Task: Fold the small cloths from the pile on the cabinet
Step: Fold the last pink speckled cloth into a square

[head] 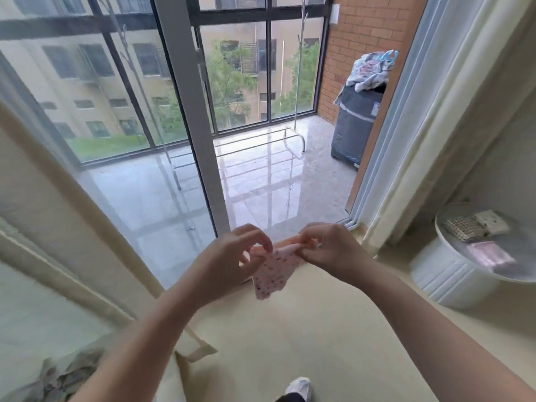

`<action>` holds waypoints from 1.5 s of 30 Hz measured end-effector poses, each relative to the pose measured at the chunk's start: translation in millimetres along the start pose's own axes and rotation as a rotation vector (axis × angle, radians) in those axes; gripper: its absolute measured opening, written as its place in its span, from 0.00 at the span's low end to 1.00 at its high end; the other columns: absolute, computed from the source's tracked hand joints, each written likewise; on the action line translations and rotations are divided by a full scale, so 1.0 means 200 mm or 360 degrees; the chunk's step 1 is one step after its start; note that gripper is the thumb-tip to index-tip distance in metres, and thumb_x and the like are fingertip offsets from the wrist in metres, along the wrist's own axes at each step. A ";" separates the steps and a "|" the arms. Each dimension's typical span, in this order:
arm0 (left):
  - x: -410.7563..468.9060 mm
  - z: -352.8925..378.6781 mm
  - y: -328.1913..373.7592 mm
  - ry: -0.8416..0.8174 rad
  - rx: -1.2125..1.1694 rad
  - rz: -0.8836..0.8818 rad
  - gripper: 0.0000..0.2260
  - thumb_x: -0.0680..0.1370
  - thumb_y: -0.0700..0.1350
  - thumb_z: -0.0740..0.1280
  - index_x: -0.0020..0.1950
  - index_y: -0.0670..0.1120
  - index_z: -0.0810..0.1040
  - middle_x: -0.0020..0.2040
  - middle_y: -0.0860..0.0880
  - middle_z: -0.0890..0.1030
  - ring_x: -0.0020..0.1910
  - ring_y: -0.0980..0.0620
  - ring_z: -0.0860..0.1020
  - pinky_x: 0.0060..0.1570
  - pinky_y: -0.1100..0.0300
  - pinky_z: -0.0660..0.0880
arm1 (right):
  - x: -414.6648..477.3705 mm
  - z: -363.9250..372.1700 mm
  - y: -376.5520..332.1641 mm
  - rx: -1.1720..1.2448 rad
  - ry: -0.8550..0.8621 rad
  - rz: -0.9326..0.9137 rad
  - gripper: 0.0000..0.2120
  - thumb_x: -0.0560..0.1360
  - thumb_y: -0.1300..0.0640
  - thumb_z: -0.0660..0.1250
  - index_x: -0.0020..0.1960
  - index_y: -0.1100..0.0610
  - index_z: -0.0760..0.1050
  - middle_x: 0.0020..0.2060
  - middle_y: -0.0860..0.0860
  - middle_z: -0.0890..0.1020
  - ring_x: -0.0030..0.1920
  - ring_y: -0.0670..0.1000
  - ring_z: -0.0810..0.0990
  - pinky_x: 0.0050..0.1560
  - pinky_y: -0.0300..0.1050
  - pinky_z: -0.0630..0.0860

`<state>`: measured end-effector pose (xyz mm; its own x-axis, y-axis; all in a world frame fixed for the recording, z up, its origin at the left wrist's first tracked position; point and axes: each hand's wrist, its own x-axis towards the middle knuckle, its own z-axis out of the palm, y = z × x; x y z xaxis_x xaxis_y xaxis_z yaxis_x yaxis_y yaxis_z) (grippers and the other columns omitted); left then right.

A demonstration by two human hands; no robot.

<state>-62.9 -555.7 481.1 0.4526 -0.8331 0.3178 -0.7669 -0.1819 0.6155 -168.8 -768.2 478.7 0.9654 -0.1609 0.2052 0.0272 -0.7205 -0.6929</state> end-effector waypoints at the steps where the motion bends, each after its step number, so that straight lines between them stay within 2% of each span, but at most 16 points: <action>1: 0.07 0.04 0.00 -0.0035 0.0040 -0.0002 0.04 0.77 0.46 0.69 0.50 0.53 0.78 0.50 0.58 0.78 0.43 0.55 0.80 0.40 0.57 0.80 | 0.01 -0.05 0.05 -0.0017 0.0015 0.0007 0.02 0.70 0.62 0.74 0.42 0.56 0.83 0.37 0.48 0.82 0.40 0.48 0.79 0.43 0.43 0.74; 5: 0.40 0.25 -0.02 -0.0141 0.0188 0.0066 0.05 0.74 0.51 0.70 0.49 0.56 0.78 0.48 0.59 0.77 0.40 0.56 0.78 0.39 0.55 0.78 | 0.08 -0.28 0.29 -0.0101 0.0028 0.0026 0.02 0.69 0.64 0.73 0.41 0.58 0.83 0.36 0.48 0.81 0.38 0.48 0.78 0.43 0.41 0.74; 8: 0.68 0.43 -0.02 -0.0226 0.0379 0.0111 0.11 0.74 0.58 0.64 0.47 0.54 0.79 0.46 0.59 0.76 0.38 0.59 0.77 0.37 0.55 0.78 | 0.16 -0.48 0.52 -0.0149 0.0005 0.0101 0.02 0.71 0.63 0.73 0.44 0.59 0.83 0.37 0.47 0.80 0.40 0.48 0.78 0.44 0.40 0.75; 13: 1.19 0.69 -0.03 -0.0120 0.0511 0.0074 0.15 0.74 0.61 0.60 0.42 0.53 0.79 0.41 0.59 0.77 0.35 0.59 0.76 0.33 0.56 0.76 | 0.27 -0.90 0.97 -0.0248 -0.0065 0.0356 0.02 0.73 0.59 0.71 0.45 0.56 0.83 0.37 0.48 0.81 0.41 0.49 0.78 0.44 0.42 0.74; 16: 1.53 0.89 0.04 -0.0102 0.0366 0.0048 0.12 0.75 0.57 0.64 0.41 0.51 0.78 0.38 0.58 0.77 0.35 0.58 0.75 0.35 0.57 0.76 | 0.31 -1.16 1.23 -0.0279 -0.0088 0.0468 0.02 0.73 0.59 0.72 0.42 0.53 0.82 0.34 0.46 0.79 0.37 0.45 0.75 0.39 0.40 0.69; 18: 1.75 1.03 0.11 -0.0071 0.0217 0.0016 0.06 0.74 0.49 0.71 0.41 0.49 0.77 0.37 0.58 0.78 0.35 0.59 0.76 0.37 0.55 0.77 | 0.33 -1.33 1.38 -0.0258 -0.0015 0.0559 0.07 0.71 0.61 0.72 0.39 0.50 0.80 0.33 0.48 0.79 0.35 0.46 0.75 0.38 0.41 0.72; 21: 2.01 1.25 0.21 0.0045 0.0038 -0.0112 0.09 0.73 0.42 0.74 0.44 0.49 0.75 0.39 0.55 0.81 0.39 0.58 0.80 0.39 0.56 0.79 | 0.31 -1.55 1.59 -0.0129 0.0119 0.0635 0.13 0.70 0.64 0.72 0.35 0.48 0.76 0.31 0.47 0.78 0.33 0.45 0.75 0.38 0.37 0.72; 24: 2.25 1.47 0.33 0.0086 -0.0212 -0.0225 0.15 0.74 0.39 0.72 0.57 0.51 0.72 0.42 0.54 0.82 0.41 0.60 0.80 0.42 0.68 0.77 | 0.29 -1.76 1.82 0.0050 0.0223 0.0686 0.10 0.71 0.65 0.69 0.44 0.50 0.77 0.36 0.46 0.79 0.35 0.44 0.76 0.35 0.29 0.70; 25: 2.33 1.55 0.37 0.0071 -0.0251 -0.0283 0.16 0.75 0.38 0.72 0.60 0.50 0.74 0.42 0.55 0.82 0.41 0.60 0.80 0.44 0.68 0.77 | 0.28 -1.83 1.92 0.0113 0.0217 0.0721 0.10 0.71 0.65 0.69 0.47 0.51 0.78 0.37 0.46 0.80 0.36 0.43 0.76 0.36 0.28 0.71; 29: 2.57 1.92 0.53 -0.0003 -0.0675 -0.0724 0.02 0.73 0.43 0.71 0.43 0.50 0.81 0.36 0.57 0.81 0.38 0.59 0.78 0.44 0.58 0.75 | 0.20 -2.10 2.31 0.0524 0.0039 0.0908 0.06 0.74 0.65 0.65 0.45 0.58 0.80 0.39 0.53 0.81 0.43 0.51 0.77 0.44 0.41 0.72; 32: 2.69 2.23 0.75 -0.0024 -0.1415 -0.1070 0.06 0.80 0.42 0.65 0.51 0.47 0.82 0.43 0.51 0.85 0.44 0.53 0.82 0.46 0.57 0.79 | 0.10 -2.32 2.59 0.1167 -0.0091 0.0981 0.13 0.79 0.65 0.58 0.58 0.63 0.79 0.52 0.59 0.82 0.53 0.57 0.79 0.54 0.51 0.72; 35: 2.84 2.56 0.94 0.0132 -0.1512 -0.1345 0.07 0.82 0.42 0.61 0.55 0.46 0.79 0.46 0.46 0.82 0.42 0.49 0.81 0.42 0.53 0.79 | 0.03 -2.48 2.82 0.1620 0.0004 0.1197 0.12 0.82 0.61 0.58 0.54 0.60 0.80 0.43 0.56 0.83 0.41 0.53 0.81 0.44 0.46 0.76; 37: 2.95 2.79 1.00 0.0316 -0.1252 -0.1487 0.07 0.81 0.44 0.60 0.53 0.46 0.78 0.46 0.46 0.81 0.41 0.49 0.80 0.39 0.53 0.80 | 0.01 -2.53 2.97 0.1461 0.0196 0.1349 0.07 0.82 0.60 0.59 0.51 0.58 0.76 0.38 0.53 0.81 0.36 0.49 0.80 0.35 0.38 0.76; 40: 3.11 3.10 1.06 0.0497 -0.0662 -0.1445 0.09 0.81 0.47 0.58 0.51 0.46 0.75 0.45 0.46 0.81 0.45 0.47 0.79 0.46 0.51 0.75 | -0.01 -2.57 3.23 0.0644 0.0287 0.1259 0.08 0.82 0.57 0.59 0.47 0.59 0.72 0.36 0.49 0.74 0.39 0.50 0.73 0.31 0.32 0.67; 43: 3.30 3.35 1.08 0.0528 -0.0483 -0.1436 0.08 0.83 0.48 0.55 0.50 0.46 0.70 0.40 0.49 0.77 0.39 0.48 0.74 0.40 0.53 0.68 | -0.03 -2.62 3.51 0.0404 0.0306 0.1233 0.12 0.82 0.53 0.59 0.41 0.57 0.69 0.34 0.49 0.73 0.39 0.53 0.73 0.37 0.42 0.68; 45: 3.42 3.53 1.06 0.0466 -0.0603 -0.1576 0.08 0.82 0.50 0.59 0.50 0.46 0.71 0.39 0.53 0.75 0.40 0.52 0.73 0.40 0.56 0.65 | -0.03 -2.67 3.70 0.0552 0.0294 0.1468 0.13 0.81 0.48 0.61 0.46 0.57 0.73 0.39 0.50 0.77 0.46 0.56 0.77 0.48 0.50 0.74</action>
<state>-236.5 -1532.9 319.2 0.9192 -0.2418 -0.3109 0.1619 -0.4875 0.8580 -292.6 -1660.1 334.3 0.5927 -0.6809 -0.4302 -0.6092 -0.0295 -0.7925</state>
